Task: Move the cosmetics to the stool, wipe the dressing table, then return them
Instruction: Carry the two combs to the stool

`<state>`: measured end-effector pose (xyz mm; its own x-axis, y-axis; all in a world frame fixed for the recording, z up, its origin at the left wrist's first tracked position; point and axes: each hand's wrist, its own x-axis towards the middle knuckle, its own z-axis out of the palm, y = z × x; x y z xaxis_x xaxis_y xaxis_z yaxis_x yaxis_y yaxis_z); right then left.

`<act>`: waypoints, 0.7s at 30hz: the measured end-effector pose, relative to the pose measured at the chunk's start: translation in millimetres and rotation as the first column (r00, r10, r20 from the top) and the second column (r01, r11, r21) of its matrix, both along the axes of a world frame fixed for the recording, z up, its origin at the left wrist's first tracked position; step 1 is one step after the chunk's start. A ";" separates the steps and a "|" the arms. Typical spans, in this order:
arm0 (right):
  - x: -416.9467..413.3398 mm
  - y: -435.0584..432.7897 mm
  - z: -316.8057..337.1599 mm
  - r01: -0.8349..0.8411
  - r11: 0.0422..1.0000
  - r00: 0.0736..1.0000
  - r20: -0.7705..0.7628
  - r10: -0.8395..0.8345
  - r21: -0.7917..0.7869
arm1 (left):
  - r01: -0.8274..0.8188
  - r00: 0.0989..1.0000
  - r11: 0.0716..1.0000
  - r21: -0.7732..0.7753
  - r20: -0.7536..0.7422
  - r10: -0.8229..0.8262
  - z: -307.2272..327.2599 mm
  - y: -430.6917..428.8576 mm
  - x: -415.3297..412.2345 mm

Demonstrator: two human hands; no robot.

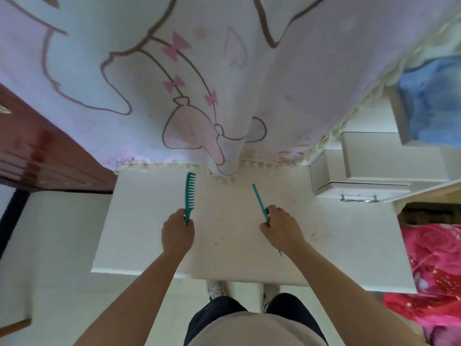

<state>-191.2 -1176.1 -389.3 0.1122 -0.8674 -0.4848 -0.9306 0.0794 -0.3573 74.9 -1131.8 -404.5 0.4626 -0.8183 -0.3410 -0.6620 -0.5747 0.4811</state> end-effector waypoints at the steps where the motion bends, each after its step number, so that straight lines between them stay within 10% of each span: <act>1: 1.7 -5.1 6.1 -0.018 1.000 1.000 0.010 0.018 -0.004 | -0.028 1.000 0.998 -0.047 -0.008 0.028 8.5 1.5 0.6; 9: 52.0 -20.3 53.5 -0.226 0.961 0.912 0.312 0.267 -0.162 | -0.350 0.936 0.883 -0.312 -0.074 0.345 87.8 62.9 4.0; 21: 242.5 133.7 136.3 -0.475 0.838 0.463 0.734 0.497 -0.267 | -0.646 0.679 0.492 -0.583 -0.145 0.720 187.3 290.5 76.2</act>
<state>51.4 -1042.4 -252.9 0.8270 -0.5621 0.0115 -0.2016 -0.3156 -0.9272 151.1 -841.3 -217.2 0.9618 -0.2370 0.1371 -0.2454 -0.5237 0.8158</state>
